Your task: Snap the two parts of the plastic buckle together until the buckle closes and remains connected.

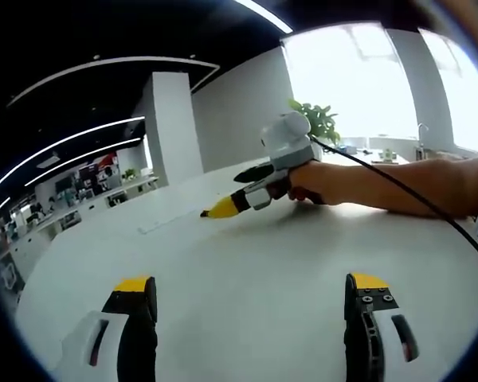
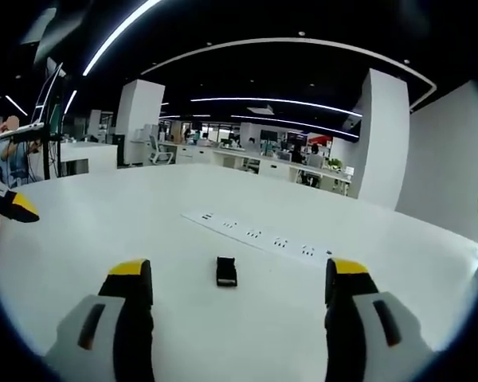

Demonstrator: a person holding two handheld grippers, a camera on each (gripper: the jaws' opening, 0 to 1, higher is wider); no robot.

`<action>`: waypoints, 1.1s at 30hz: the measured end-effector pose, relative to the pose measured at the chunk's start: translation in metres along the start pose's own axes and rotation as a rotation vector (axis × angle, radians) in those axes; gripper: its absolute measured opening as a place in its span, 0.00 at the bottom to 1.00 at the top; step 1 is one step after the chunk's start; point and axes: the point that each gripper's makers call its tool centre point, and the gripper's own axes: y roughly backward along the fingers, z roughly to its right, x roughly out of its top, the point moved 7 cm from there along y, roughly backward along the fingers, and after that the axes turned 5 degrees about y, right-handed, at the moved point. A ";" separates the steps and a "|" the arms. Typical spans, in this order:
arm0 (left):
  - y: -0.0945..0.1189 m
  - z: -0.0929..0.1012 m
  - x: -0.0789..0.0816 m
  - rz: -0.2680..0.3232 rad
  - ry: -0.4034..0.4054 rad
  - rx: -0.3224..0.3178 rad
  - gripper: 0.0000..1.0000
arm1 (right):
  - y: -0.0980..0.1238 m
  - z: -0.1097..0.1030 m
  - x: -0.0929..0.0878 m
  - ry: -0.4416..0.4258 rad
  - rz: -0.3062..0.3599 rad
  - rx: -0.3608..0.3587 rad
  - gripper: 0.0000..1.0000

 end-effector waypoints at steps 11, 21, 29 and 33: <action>-0.004 0.001 0.000 -0.006 -0.027 -0.013 1.00 | 0.026 0.003 -0.007 -0.030 -0.002 -0.024 0.88; -0.004 0.007 0.003 -0.009 -0.042 -0.027 1.00 | 0.049 0.000 -0.011 -0.042 -0.010 -0.018 0.87; -0.001 0.006 0.004 0.005 -0.036 -0.018 1.00 | 0.058 -0.007 -0.009 -0.025 -0.007 -0.004 0.87; 0.000 0.003 0.006 0.020 -0.055 0.002 1.00 | 0.060 -0.010 -0.008 -0.024 -0.003 -0.004 0.86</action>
